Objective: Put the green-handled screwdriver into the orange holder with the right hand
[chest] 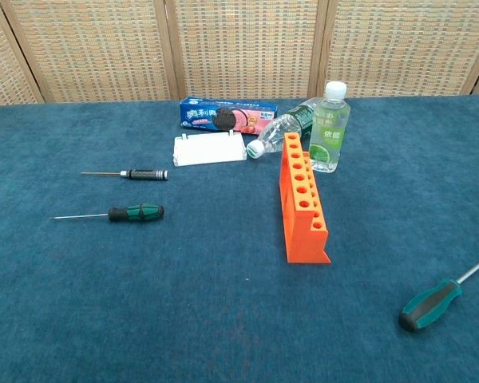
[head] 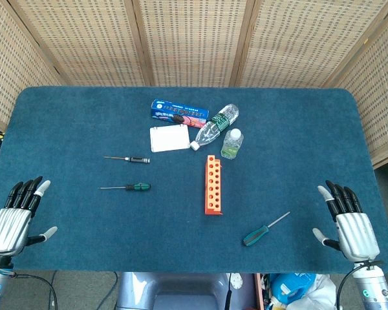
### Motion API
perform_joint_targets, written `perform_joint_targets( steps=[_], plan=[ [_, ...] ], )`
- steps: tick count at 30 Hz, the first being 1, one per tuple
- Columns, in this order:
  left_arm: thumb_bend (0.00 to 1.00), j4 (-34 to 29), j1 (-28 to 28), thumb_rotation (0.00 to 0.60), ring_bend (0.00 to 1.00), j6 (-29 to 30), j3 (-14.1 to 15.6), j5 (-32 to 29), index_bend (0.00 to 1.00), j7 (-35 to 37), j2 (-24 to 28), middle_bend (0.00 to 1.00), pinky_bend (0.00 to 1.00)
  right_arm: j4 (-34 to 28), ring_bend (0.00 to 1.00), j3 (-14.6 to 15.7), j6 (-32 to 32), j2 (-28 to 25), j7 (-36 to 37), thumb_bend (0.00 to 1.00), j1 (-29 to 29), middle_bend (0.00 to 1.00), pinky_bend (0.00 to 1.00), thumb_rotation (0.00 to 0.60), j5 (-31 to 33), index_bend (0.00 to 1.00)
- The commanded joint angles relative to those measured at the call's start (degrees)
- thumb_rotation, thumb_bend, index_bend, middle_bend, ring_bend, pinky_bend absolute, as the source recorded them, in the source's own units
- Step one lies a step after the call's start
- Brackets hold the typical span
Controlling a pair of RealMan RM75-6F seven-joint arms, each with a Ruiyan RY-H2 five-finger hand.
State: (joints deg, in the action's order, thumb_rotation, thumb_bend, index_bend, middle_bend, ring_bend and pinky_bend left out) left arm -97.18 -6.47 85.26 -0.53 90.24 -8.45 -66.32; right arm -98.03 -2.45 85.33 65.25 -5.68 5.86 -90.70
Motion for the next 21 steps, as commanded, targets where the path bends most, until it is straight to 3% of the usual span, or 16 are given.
perform_joint_targets(
  steps=[1,21],
  plan=[
    [0.00,0.01,-0.03,0.600,0.00,-0.01,-0.03,-0.01,0.00,-0.04,0.00,0.00,0.00,0.10,0.00,0.02,-0.04,0.02,0.03,0.19,0.00,0.00,0.00,0.600,0.02,0.00],
    [0.00,0.11,0.09,0.600,0.00,0.42,-0.18,0.11,0.00,0.50,0.26,0.00,0.00,-0.58,0.00,0.49,-0.05,-0.15,1.09,0.19,0.23,0.00,0.00,0.600,-1.36,0.00]
  ],
)
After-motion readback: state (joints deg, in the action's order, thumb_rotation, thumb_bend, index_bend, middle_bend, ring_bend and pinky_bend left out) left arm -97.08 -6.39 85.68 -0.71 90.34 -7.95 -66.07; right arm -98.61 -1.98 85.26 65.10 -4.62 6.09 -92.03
